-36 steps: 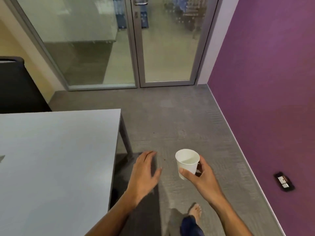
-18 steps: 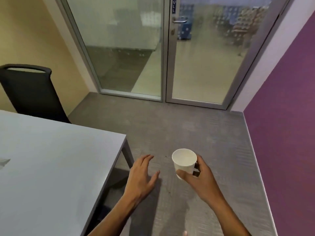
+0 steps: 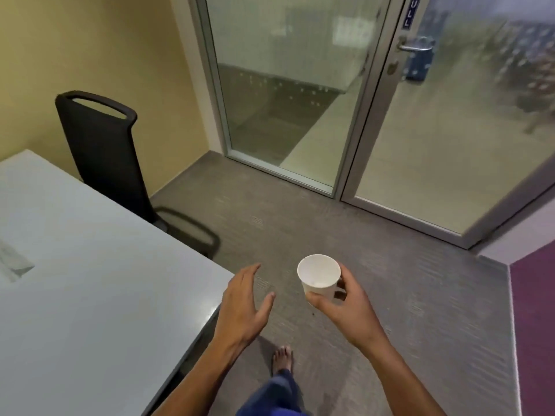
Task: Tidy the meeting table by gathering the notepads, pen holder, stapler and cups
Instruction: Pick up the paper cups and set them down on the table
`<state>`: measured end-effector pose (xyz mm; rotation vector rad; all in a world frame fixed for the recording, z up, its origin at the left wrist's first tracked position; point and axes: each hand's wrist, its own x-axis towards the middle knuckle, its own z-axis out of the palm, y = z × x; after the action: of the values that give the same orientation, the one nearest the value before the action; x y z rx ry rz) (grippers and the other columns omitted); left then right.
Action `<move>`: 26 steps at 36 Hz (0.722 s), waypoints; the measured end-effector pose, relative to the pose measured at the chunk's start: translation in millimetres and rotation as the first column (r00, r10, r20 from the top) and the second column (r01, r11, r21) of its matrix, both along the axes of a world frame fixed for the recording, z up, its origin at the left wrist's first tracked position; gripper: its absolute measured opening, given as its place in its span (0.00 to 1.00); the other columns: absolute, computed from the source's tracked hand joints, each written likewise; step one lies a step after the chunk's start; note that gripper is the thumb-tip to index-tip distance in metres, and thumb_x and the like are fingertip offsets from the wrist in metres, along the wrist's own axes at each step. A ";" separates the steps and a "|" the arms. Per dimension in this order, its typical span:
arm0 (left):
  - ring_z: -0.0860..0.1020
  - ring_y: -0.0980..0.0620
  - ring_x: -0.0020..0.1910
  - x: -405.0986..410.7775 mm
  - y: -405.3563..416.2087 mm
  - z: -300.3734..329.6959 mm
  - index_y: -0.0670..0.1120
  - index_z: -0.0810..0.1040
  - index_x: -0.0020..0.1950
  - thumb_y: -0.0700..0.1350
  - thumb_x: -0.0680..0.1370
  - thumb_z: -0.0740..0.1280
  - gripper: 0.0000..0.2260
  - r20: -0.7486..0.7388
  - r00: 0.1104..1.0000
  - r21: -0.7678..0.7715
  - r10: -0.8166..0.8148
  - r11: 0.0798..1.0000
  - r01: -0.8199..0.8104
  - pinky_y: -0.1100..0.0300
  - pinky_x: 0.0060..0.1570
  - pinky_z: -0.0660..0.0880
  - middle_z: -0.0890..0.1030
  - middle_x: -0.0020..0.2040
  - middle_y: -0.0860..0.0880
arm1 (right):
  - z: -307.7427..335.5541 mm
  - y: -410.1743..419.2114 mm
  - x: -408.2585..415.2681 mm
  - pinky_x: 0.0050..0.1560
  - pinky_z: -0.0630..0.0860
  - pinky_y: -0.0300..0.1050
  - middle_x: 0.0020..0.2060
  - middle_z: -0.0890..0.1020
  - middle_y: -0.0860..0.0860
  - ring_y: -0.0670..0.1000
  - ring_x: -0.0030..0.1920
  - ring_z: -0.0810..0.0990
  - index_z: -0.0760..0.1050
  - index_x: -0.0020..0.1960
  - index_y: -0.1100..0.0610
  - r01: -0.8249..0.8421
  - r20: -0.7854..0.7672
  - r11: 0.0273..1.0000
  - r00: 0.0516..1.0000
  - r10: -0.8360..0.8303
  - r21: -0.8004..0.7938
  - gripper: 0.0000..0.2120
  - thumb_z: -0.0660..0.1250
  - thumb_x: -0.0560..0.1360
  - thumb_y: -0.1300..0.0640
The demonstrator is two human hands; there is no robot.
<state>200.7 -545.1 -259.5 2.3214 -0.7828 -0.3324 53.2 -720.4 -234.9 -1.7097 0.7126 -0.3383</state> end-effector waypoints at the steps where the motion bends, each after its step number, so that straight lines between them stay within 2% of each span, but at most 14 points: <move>1: 0.69 0.50 0.73 11.7 -8.1 -0.4 0.51 0.65 0.77 0.63 0.77 0.63 0.32 -0.005 1.000 -0.009 0.014 1.000 -0.014 0.55 0.71 0.64 0.70 0.76 0.50 | 0.4 -9.0 13.8 0.51 0.76 0.37 0.59 0.79 0.33 0.35 0.57 0.77 0.70 0.67 0.33 -0.011 0.001 1.000 1.000 0.011 -0.001 0.34 0.78 0.64 0.37; 9: 0.69 0.52 0.72 118.9 -67.1 1.3 0.49 0.66 0.76 0.58 0.78 0.66 0.29 0.036 0.998 -0.022 0.048 0.999 -0.047 0.55 0.72 0.66 0.71 0.74 0.50 | 7.2 -75.6 129.2 0.51 0.78 0.38 0.59 0.81 0.39 0.42 0.58 0.80 0.72 0.68 0.39 -0.096 0.026 0.995 0.995 0.095 0.011 0.35 0.79 0.64 0.38; 12: 0.69 0.51 0.72 157.7 -86.1 3.8 0.48 0.67 0.76 0.59 0.77 0.64 0.29 0.039 0.994 -0.034 0.104 0.994 -0.102 0.54 0.72 0.65 0.71 0.73 0.49 | 5.3 -99.5 171.8 0.52 0.78 0.41 0.60 0.81 0.39 0.42 0.58 0.80 0.72 0.69 0.38 -0.139 0.020 0.990 0.990 0.138 0.006 0.36 0.80 0.63 0.38; 15: 0.69 0.51 0.72 179.4 -95.4 3.1 0.48 0.67 0.75 0.57 0.78 0.66 0.28 0.065 0.991 -0.036 0.113 0.993 -0.111 0.52 0.72 0.66 0.71 0.73 0.49 | 4.0 -110.9 200.5 0.54 0.77 0.39 0.60 0.81 0.38 0.42 0.58 0.80 0.71 0.68 0.35 -0.162 0.028 0.987 0.986 0.162 0.001 0.35 0.80 0.64 0.40; 20: 0.69 0.53 0.71 213.8 -115.6 -6.2 0.50 0.67 0.75 0.57 0.78 0.66 0.27 0.055 0.982 -0.030 0.182 0.983 -0.181 0.54 0.72 0.67 0.72 0.72 0.51 | -3.3 -141.4 255.6 0.54 0.75 0.37 0.59 0.81 0.34 0.38 0.57 0.79 0.71 0.65 0.31 -0.243 0.007 0.970 0.970 0.243 0.012 0.33 0.79 0.64 0.40; 23: 0.69 0.55 0.71 230.3 -128.3 -11.6 0.52 0.67 0.74 0.60 0.78 0.65 0.27 0.045 0.970 -0.032 0.241 0.970 -0.239 0.55 0.72 0.67 0.71 0.72 0.53 | -9.2 -161.1 289.5 0.57 0.77 0.41 0.59 0.81 0.35 0.39 0.58 0.80 0.71 0.66 0.32 -0.312 0.006 0.950 0.950 0.312 0.027 0.33 0.79 0.63 0.40; 26: 0.69 0.54 0.71 251.4 -143.6 -14.6 0.50 0.67 0.75 0.58 0.78 0.66 0.27 0.035 0.953 -0.022 0.302 0.953 -0.301 0.54 0.73 0.67 0.71 0.72 0.52 | -12.7 -183.9 326.2 0.57 0.77 0.40 0.59 0.81 0.35 0.39 0.58 0.80 0.72 0.66 0.34 -0.385 0.018 0.922 0.923 0.385 0.039 0.33 0.79 0.63 0.40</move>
<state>452.1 -688.7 -274.1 2.3928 -0.4347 -0.1453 379.4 -904.3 -247.6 -1.7610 0.3582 -0.0553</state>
